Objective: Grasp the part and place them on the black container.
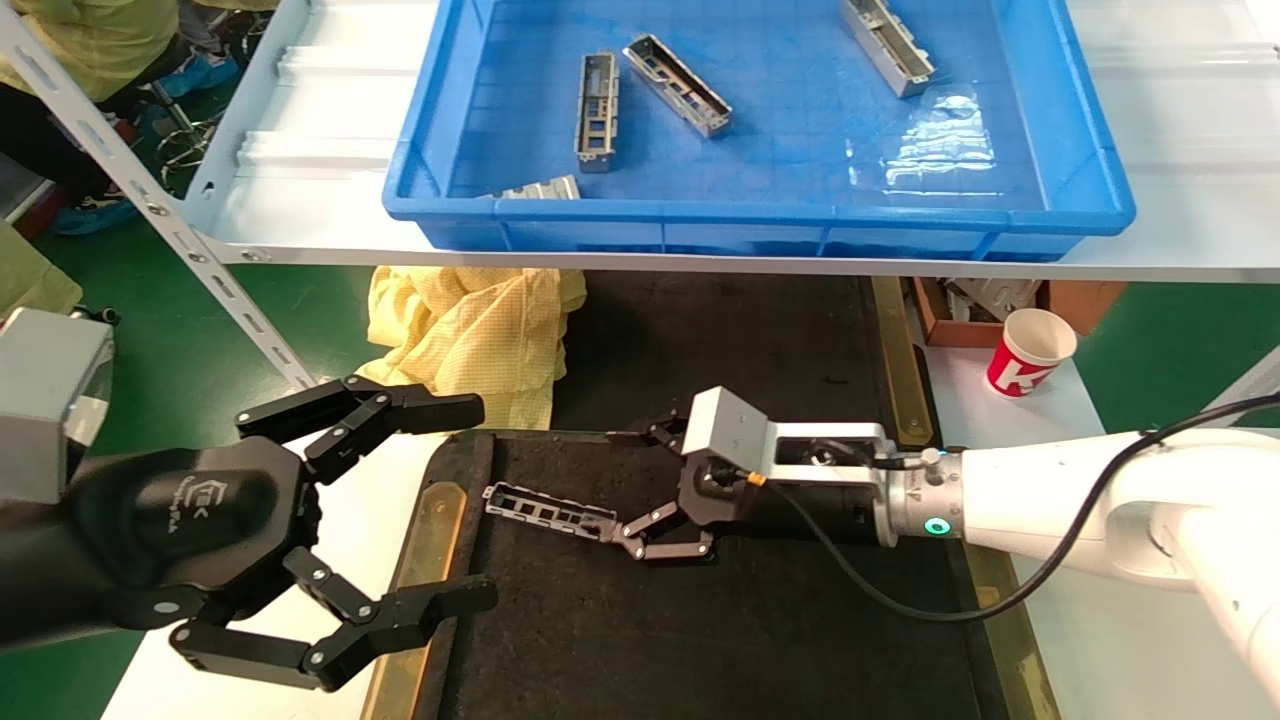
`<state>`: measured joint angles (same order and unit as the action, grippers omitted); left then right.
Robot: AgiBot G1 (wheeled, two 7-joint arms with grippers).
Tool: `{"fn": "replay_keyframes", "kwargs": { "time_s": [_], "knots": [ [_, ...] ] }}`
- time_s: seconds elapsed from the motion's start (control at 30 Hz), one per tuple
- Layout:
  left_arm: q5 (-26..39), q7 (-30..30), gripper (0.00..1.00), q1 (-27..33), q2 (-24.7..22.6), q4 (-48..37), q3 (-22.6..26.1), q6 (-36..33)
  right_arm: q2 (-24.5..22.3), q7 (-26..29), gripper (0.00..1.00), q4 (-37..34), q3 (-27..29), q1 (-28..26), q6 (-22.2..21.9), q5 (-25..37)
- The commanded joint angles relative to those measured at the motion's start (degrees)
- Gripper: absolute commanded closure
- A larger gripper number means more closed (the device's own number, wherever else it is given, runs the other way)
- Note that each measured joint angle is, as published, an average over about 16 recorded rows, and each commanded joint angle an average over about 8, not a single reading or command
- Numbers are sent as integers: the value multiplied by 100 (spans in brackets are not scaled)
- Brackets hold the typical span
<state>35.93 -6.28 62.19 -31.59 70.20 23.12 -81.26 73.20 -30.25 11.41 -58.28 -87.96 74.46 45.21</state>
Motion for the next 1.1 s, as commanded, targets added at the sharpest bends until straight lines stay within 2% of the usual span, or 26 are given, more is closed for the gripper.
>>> {"fn": "replay_keyframes", "kwargs": {
  "time_s": [0.03, 0.33, 1.1],
  "knots": [
    [0, 0, 0, 0, 0, 0, 0, 1, -68, 12, 0, -54, 48, -16, 139, -80],
    [0, 0, 0, 0, 0, 0, 0, 0, -119, 116, 0, 159, 134, 68, 73, -47],
    [0, 0, 0, 0, 0, 0, 0, 1, -1539, 1643, 0, 2476, 1704, 1051, 482, -163]
  ]
}}
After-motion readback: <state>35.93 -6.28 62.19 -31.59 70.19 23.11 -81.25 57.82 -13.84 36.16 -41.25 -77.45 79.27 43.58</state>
